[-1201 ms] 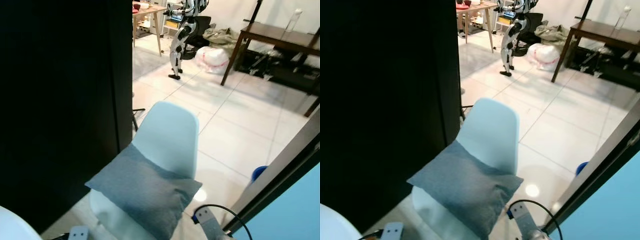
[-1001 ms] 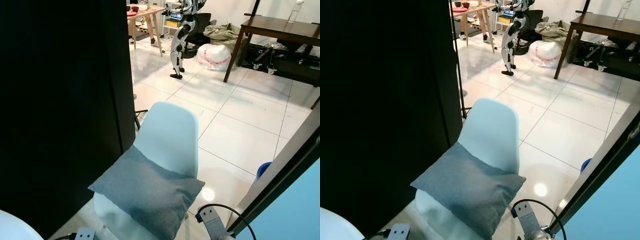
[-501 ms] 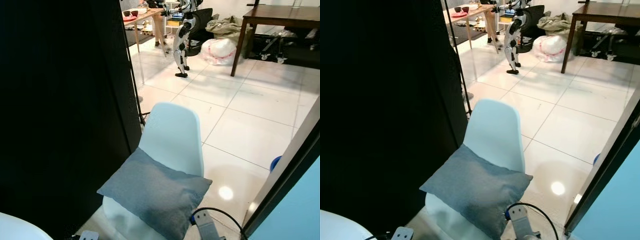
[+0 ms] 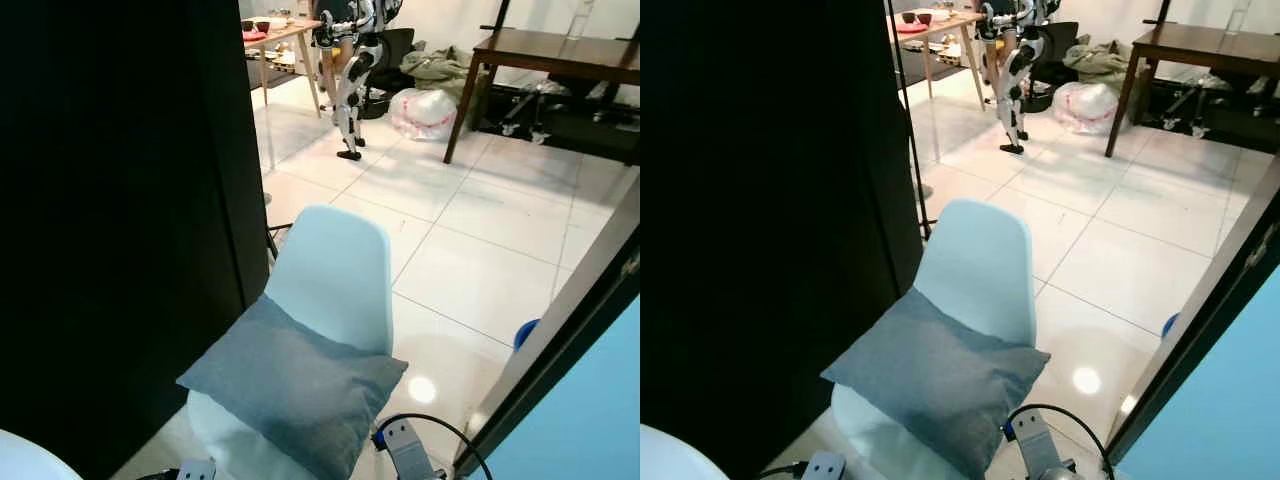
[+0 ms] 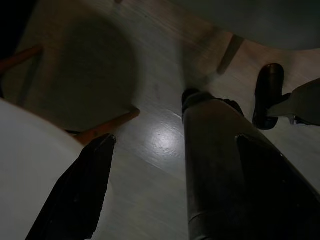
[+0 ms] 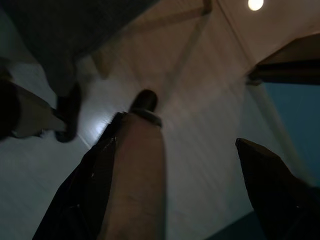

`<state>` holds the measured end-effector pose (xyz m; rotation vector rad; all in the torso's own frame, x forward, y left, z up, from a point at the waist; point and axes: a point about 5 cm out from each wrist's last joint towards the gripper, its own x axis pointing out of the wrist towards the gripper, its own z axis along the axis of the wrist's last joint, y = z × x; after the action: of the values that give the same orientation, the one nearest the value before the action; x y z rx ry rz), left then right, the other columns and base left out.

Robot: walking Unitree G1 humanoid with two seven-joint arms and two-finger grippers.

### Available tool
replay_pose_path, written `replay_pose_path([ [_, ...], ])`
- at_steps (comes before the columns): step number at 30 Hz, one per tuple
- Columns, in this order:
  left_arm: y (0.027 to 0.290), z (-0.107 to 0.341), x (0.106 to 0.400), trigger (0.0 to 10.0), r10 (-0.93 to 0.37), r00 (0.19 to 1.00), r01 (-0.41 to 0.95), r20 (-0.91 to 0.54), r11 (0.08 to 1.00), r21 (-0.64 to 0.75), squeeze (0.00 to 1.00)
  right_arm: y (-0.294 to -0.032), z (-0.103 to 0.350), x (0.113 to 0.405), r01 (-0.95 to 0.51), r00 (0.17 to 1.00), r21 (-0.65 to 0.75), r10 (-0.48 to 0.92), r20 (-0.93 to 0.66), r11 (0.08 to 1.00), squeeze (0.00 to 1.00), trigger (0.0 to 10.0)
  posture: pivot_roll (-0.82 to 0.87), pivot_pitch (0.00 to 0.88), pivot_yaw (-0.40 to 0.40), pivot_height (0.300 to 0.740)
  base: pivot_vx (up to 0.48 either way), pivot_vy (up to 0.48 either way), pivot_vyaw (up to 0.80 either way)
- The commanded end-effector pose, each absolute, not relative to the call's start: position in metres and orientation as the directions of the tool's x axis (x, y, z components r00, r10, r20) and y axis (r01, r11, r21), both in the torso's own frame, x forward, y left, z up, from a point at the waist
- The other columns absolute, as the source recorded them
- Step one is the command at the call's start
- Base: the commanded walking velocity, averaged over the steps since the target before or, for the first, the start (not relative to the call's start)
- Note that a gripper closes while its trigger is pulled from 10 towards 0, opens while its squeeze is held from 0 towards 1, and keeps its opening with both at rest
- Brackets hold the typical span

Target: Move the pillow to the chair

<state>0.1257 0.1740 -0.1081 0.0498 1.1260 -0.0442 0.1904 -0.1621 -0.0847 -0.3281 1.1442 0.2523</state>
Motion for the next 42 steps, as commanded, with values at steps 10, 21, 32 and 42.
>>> replay_pose_path([
  [10, 0.167, -0.112, 0.116, 10.0, -0.004, 0.402, 0.031, -0.915, 0.999, 0.010, 0.00, -0.165, -0.084, 0.191, -0.448, 0.384, -0.161, 0.027, -0.923, 0.879, 0.00, 10.0, 0.01, 0.000, -0.038, 0.740, -0.319, 0.000, 0.00],
  [21, 0.167, -0.112, 0.116, 10.0, 0.000, 0.403, 0.028, -0.915, 1.000, 0.012, 0.00, -0.171, -0.083, 0.192, -0.462, 0.386, -0.179, 0.015, -0.922, 0.869, 0.00, 10.0, 0.00, 0.000, -0.056, 0.740, -0.334, 0.000, 0.00],
  [32, 0.157, -0.112, 0.117, 10.0, -0.022, 0.405, 0.012, -0.914, 1.000, -0.019, 0.00, -0.177, -0.081, 0.194, -0.461, 0.393, -0.199, -0.002, -0.919, 0.865, 0.00, 10.0, -0.01, 0.000, -0.047, 0.740, -0.343, 0.000, 0.00],
  [42, 0.159, -0.111, 0.119, 10.0, -0.020, 0.407, 0.024, -0.913, 1.000, -0.010, 0.00, -0.181, -0.081, 0.195, -0.430, 0.401, -0.191, -0.003, -0.916, 0.882, 0.00, 10.0, -0.02, 0.000, -0.029, 0.740, -0.342, 0.000, 0.00],
])
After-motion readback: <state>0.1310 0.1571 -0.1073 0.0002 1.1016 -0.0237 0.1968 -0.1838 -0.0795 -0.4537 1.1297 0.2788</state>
